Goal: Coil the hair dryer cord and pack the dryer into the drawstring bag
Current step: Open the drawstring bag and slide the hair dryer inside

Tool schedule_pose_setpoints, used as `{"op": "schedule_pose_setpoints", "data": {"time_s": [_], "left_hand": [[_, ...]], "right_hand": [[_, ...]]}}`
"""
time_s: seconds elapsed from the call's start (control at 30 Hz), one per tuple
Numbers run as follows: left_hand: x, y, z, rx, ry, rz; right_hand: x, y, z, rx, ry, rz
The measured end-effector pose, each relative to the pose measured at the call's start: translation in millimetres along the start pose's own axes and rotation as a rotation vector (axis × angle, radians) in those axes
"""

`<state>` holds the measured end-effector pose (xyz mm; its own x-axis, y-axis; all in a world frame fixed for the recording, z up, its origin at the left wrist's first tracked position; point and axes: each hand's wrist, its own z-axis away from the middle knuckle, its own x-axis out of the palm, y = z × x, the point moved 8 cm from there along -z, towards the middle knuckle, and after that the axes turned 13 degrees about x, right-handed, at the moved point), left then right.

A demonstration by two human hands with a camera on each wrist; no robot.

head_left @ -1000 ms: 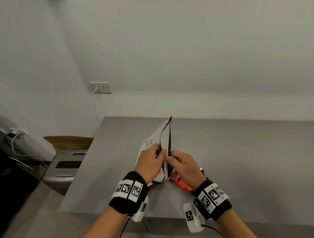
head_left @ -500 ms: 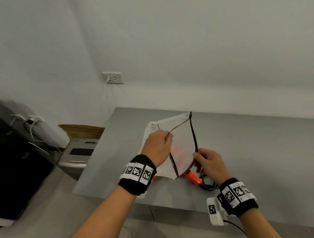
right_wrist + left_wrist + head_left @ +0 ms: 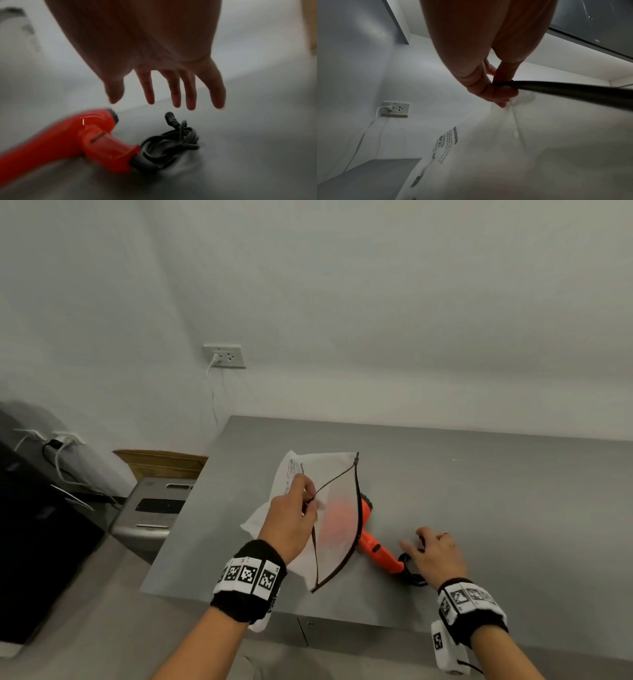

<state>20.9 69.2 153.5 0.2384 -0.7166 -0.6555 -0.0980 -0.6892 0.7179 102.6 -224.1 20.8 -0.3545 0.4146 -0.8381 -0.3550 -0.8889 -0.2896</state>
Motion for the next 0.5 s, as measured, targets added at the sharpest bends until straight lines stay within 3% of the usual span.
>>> {"op": "schedule_pose_setpoints", "data": {"time_s": [0.13,0.33,0.5], "left_hand": [[9.0,-2.2,2.2,-0.02,-0.002,0.003],[23.0,16.2,4.7,0.031,-0.058,-0.002],[18.2,35.8,11.2,0.077,-0.028,0.036]], "right_hand": [[48.5,-2.0,2.6,-0.01,-0.144,0.218],[63.6,-17.0,12.0,-0.138,-0.004,0.352],[74.9,-19.6,17.7,-0.126,-0.177,0.123]]}}
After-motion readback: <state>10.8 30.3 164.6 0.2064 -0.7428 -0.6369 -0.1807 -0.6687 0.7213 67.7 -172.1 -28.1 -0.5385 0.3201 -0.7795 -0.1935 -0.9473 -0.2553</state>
